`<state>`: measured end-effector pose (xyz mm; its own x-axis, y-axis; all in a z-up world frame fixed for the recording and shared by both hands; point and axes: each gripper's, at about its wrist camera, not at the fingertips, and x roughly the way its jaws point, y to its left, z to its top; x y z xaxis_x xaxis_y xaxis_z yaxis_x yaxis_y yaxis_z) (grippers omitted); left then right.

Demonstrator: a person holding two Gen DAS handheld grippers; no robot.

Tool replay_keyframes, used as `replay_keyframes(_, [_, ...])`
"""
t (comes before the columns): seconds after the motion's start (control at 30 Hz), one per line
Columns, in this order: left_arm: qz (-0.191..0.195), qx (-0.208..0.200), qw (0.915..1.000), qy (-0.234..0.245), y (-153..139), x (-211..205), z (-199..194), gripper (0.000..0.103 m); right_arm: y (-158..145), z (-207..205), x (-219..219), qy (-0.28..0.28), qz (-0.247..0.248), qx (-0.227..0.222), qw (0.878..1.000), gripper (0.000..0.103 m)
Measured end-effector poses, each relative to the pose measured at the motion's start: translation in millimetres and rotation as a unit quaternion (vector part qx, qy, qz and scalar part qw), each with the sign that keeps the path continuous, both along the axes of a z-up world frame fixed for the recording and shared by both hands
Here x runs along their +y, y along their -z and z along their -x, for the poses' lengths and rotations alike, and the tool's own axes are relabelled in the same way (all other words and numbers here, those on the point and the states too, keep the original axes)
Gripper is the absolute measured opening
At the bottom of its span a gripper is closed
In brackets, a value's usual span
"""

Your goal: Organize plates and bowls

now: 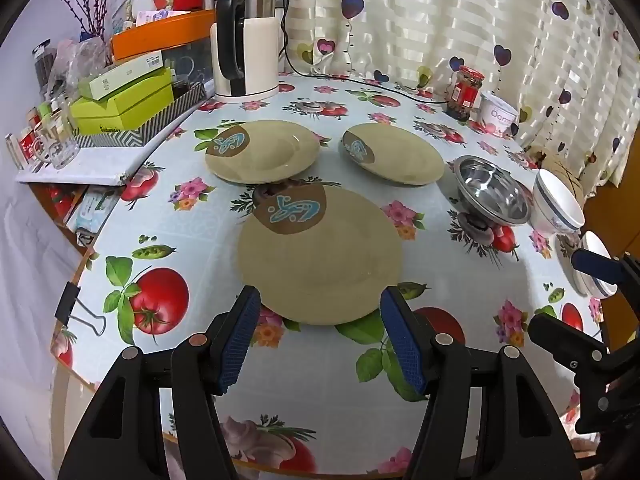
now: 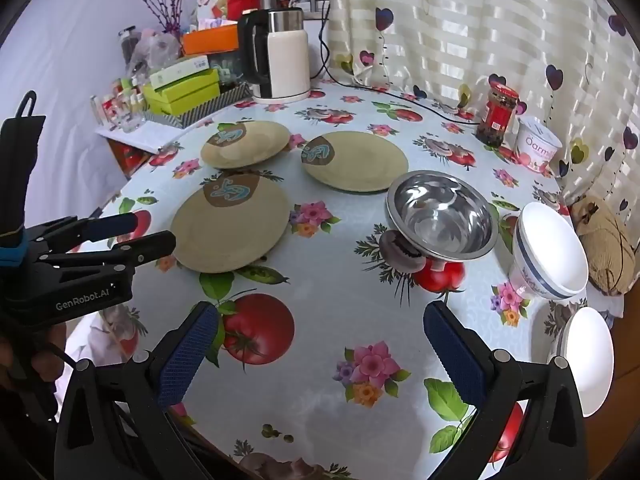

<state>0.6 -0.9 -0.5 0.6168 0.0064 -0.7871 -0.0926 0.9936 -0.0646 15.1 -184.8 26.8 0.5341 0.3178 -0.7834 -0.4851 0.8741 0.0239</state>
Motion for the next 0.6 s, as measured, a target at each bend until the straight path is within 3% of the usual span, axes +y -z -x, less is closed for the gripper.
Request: replay_keyframes(0.6, [0.022, -0.013, 0.9997, 0.007, -3, 1, 7, 0.063, -5, 1, 5, -0.005, 0.004, -0.007, 1.000, 0.103])
